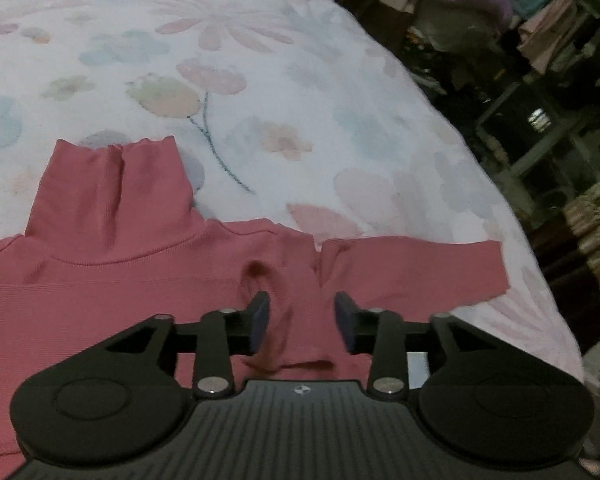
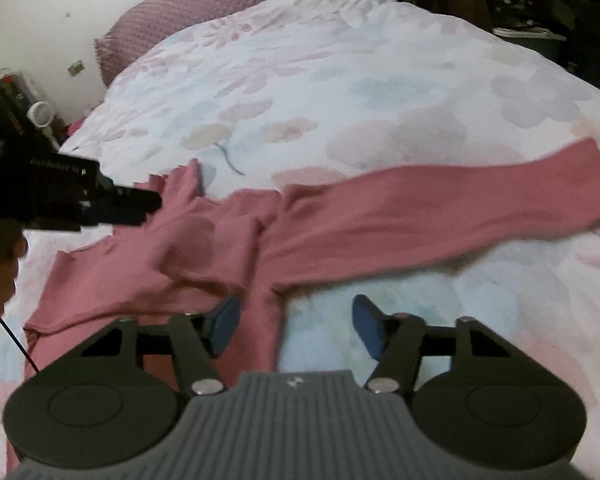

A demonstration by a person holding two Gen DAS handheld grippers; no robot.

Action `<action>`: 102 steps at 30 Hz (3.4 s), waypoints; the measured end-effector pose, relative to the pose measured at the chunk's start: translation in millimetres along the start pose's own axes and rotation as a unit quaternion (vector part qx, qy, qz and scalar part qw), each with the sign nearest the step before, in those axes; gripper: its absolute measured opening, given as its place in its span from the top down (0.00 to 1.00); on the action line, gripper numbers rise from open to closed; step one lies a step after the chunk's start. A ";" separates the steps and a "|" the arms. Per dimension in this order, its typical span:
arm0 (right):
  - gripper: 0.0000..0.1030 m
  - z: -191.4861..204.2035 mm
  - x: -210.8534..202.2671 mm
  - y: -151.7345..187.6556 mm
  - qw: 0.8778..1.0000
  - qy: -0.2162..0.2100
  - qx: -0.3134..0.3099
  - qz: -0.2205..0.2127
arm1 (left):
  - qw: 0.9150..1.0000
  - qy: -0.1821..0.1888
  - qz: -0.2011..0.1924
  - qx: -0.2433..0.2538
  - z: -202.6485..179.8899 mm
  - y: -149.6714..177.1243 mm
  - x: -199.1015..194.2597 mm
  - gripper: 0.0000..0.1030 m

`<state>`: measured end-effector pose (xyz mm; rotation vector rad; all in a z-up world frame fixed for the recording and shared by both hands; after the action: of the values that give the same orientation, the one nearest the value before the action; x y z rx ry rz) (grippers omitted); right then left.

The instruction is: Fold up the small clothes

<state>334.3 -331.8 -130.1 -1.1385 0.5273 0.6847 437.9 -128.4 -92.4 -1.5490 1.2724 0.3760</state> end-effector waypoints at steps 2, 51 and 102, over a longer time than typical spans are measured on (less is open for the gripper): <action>0.45 6.2 8.3 -6.8 1.000 -0.016 0.001 -0.001 | 1.000 -0.004 -0.015 0.001 10.2 -3.4 -10.9 0.46; 1.00 30.9 122.3 -27.0 0.999 0.007 0.020 0.045 | 0.948 -0.187 -0.120 -0.228 269.6 61.7 -119.8 0.63; 0.56 -52.6 -40.8 -61.7 0.999 0.052 -0.008 -0.002 | 0.963 -0.216 -0.138 -0.081 197.8 66.7 -196.4 0.54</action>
<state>349.1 -406.2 -80.4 -1.1942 0.6085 0.6305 375.2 149.0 -56.8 -1.6429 0.6905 0.6095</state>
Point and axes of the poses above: each gripper's, at about its wrist camera, not at the fingertips, and x roughly the way its jaws point, z to its left, y to its underside, the point moved 8 cm from there along x, roughly the way its jaws point, and after that the axes turned 4 degrees about -y, right-handed, at the moved point
